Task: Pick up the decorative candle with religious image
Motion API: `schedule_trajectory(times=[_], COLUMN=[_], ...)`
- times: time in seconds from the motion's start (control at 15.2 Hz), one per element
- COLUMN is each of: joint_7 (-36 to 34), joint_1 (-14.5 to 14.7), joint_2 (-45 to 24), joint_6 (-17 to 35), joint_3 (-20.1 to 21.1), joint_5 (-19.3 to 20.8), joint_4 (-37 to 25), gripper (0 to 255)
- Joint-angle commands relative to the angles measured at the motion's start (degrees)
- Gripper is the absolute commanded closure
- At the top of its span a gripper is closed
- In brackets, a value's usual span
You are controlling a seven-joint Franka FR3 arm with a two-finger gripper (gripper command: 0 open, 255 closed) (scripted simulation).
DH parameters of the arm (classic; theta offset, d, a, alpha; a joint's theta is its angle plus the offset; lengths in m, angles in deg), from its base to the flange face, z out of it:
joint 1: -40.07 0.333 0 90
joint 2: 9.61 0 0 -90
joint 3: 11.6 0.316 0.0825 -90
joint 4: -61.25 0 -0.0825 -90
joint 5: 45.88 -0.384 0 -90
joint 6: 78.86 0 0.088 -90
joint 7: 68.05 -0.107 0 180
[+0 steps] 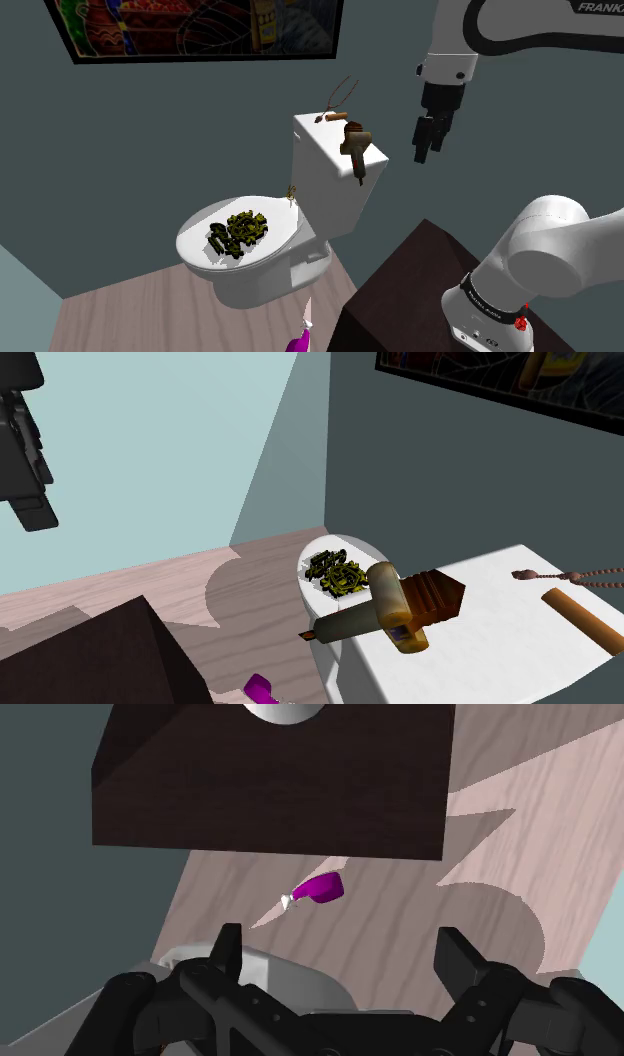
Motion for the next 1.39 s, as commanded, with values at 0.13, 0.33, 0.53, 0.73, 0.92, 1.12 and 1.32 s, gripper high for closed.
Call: schedule_trajectory(times=[0.13,0.33,0.53,0.73,0.92,1.12,1.32], joint_7=[-1.28,-3.29,-5.44,-7.79,-10.44,-13.54,-17.33], joint_1=[-0.86,-2.22,-3.70,-5.37,-7.25,-9.47,-12.12], joint_2=[-0.50,-2.04,-4.53,-7.97,-12.28,-17.31,-22.86], joint_6=[5.75,14.56,23.54,32.63,41.70,50.56,58.98], joint_3=[0.40,0.95,1.45,1.95,2.45,3.03,3.78], joint_5=[0.50,1.33,2.32,3.52,5.07,7.12,9.98], joint_4=[2.84,6.50,9.40,11.48,12.69,13.01,12.42], gripper=[0,0,0,0,0,0,0])
